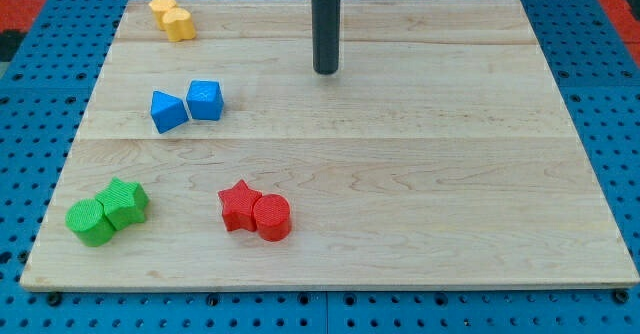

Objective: Place your arm to the center

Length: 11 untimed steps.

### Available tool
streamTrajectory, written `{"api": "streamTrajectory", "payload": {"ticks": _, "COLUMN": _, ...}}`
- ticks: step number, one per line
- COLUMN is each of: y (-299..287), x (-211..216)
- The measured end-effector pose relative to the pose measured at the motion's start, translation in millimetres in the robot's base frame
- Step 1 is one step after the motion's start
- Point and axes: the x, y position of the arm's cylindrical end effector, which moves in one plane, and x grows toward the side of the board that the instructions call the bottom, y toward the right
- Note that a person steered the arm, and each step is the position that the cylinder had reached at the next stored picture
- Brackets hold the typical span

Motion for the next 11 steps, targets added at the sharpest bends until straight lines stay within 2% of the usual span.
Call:
{"api": "streamTrajectory", "payload": {"ticks": 8, "y": 124.6, "x": 9.9}}
{"api": "streamTrajectory", "payload": {"ticks": 11, "y": 92.7, "x": -9.5}}
